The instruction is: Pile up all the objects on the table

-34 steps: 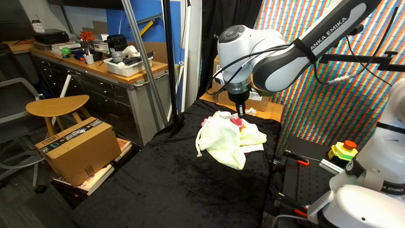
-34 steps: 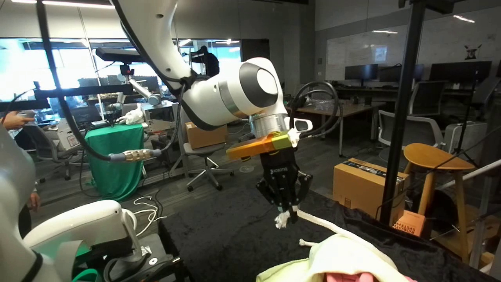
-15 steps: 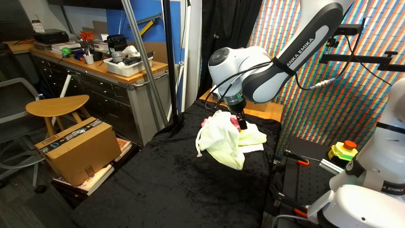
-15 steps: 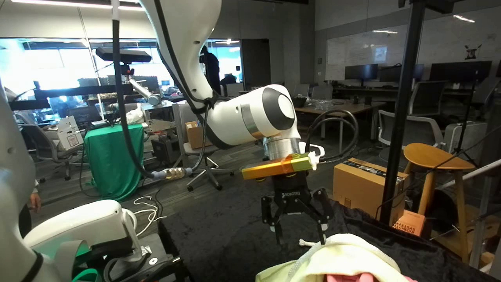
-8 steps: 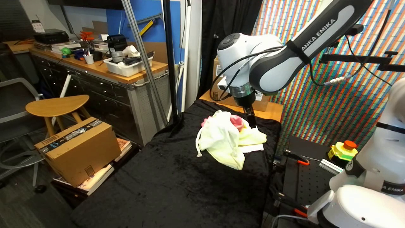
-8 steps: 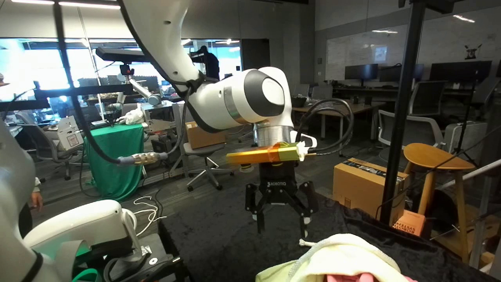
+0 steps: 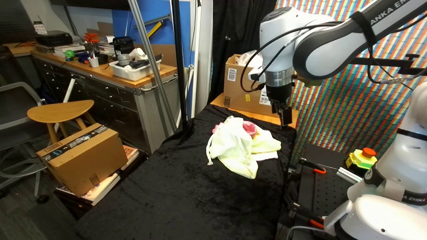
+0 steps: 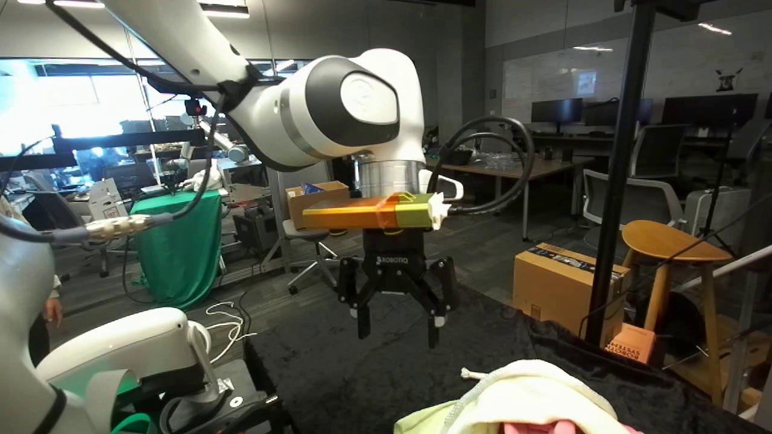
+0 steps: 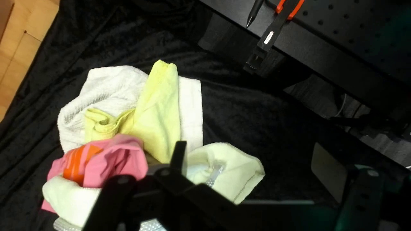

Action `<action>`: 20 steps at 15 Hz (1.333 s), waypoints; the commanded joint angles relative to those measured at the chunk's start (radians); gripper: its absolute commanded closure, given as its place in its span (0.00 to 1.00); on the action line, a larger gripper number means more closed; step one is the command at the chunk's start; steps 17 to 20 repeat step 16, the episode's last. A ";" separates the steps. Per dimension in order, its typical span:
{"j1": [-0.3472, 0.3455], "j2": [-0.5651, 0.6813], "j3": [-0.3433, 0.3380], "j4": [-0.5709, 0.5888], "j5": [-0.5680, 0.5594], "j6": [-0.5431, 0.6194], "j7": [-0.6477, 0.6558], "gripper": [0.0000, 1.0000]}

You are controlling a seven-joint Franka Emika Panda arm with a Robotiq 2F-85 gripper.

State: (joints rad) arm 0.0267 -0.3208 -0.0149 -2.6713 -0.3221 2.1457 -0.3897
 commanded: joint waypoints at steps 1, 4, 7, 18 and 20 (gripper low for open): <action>-0.012 -0.238 -0.084 -0.149 0.011 0.044 -0.147 0.00; -0.020 -0.280 -0.176 -0.099 0.023 0.044 -0.252 0.00; -0.037 -0.340 -0.280 -0.085 0.073 0.093 -0.336 0.00; -0.064 -0.343 -0.367 -0.080 0.166 0.159 -0.452 0.00; -0.064 -0.343 -0.367 -0.080 0.166 0.159 -0.452 0.00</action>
